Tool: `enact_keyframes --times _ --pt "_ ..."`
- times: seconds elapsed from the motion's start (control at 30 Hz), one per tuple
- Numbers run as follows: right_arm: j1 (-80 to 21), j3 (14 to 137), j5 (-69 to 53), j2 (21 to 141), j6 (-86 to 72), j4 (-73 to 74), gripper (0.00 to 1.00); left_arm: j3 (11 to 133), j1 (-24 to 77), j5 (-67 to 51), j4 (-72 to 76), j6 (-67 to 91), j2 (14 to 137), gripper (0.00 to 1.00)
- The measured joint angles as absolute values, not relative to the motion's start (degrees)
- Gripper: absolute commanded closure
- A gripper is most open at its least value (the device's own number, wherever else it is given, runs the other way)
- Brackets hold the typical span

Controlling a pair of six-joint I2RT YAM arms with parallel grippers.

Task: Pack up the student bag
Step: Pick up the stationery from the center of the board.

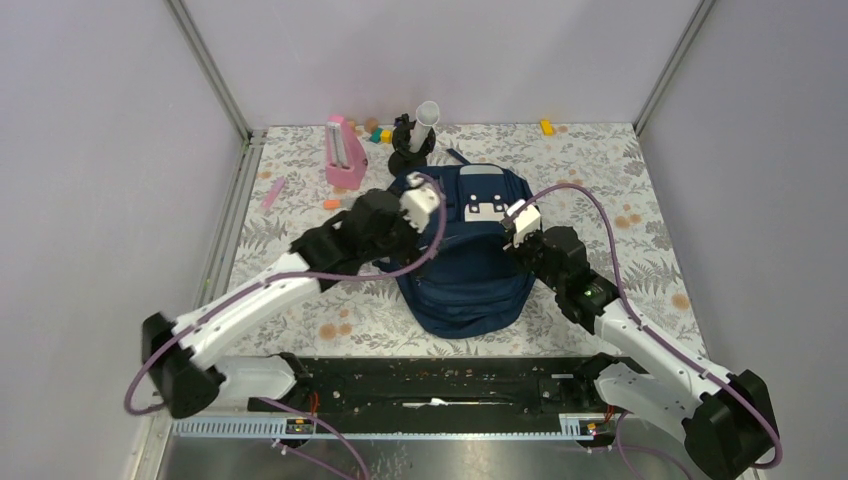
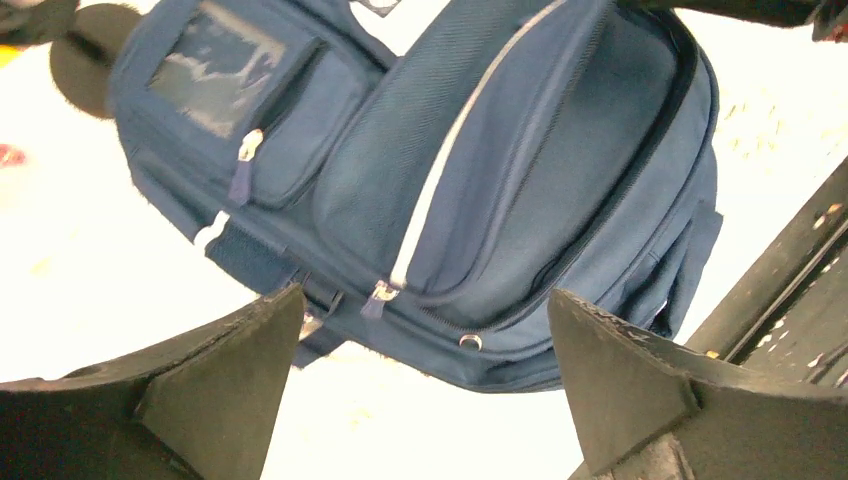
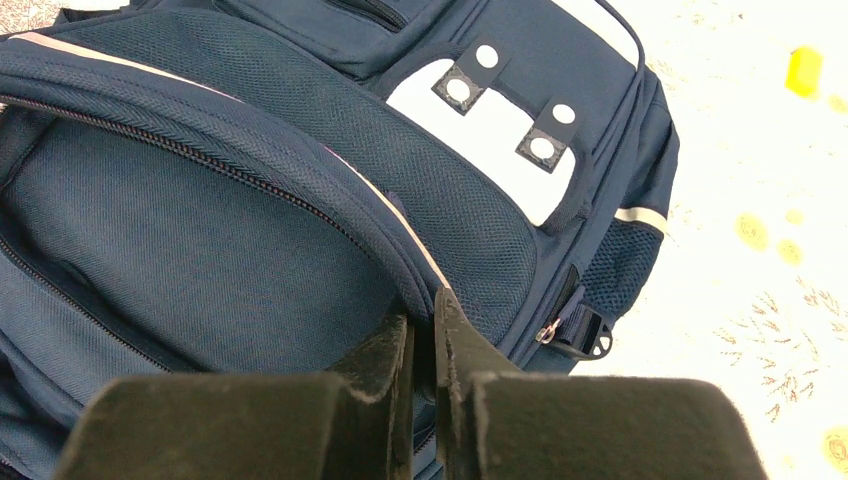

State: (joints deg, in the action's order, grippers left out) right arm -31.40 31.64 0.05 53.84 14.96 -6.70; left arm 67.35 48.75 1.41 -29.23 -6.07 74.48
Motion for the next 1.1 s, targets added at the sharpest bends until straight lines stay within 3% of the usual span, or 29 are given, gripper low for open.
enact_keyframes --times 0.17,0.33,0.5,0.83,1.0,1.1 --pt "-31.4 31.6 0.6 53.5 14.2 -5.5 1.0 59.8 41.6 2.9 -25.9 7.7 62.0 0.01" --pt "-31.4 31.6 0.5 53.2 13.2 -5.2 1.0 50.3 27.2 3.4 -23.9 23.6 56.9 0.01" --pt "-31.4 31.6 0.5 52.2 12.5 -4.9 1.0 43.7 20.5 8.0 -24.7 36.6 59.8 0.01" --pt "-31.4 31.6 0.4 47.7 11.3 -1.9 1.0 43.4 11.8 13.8 -22.9 54.4 75.5 0.01" --pt "-31.4 31.0 0.4 45.8 10.7 -1.8 1.0 43.4 11.6 16.6 -22.6 60.2 80.9 0.14" --pt "-31.4 30.9 0.3 45.5 10.5 -1.8 1.0 43.7 11.5 18.9 -22.6 62.9 82.0 0.16"
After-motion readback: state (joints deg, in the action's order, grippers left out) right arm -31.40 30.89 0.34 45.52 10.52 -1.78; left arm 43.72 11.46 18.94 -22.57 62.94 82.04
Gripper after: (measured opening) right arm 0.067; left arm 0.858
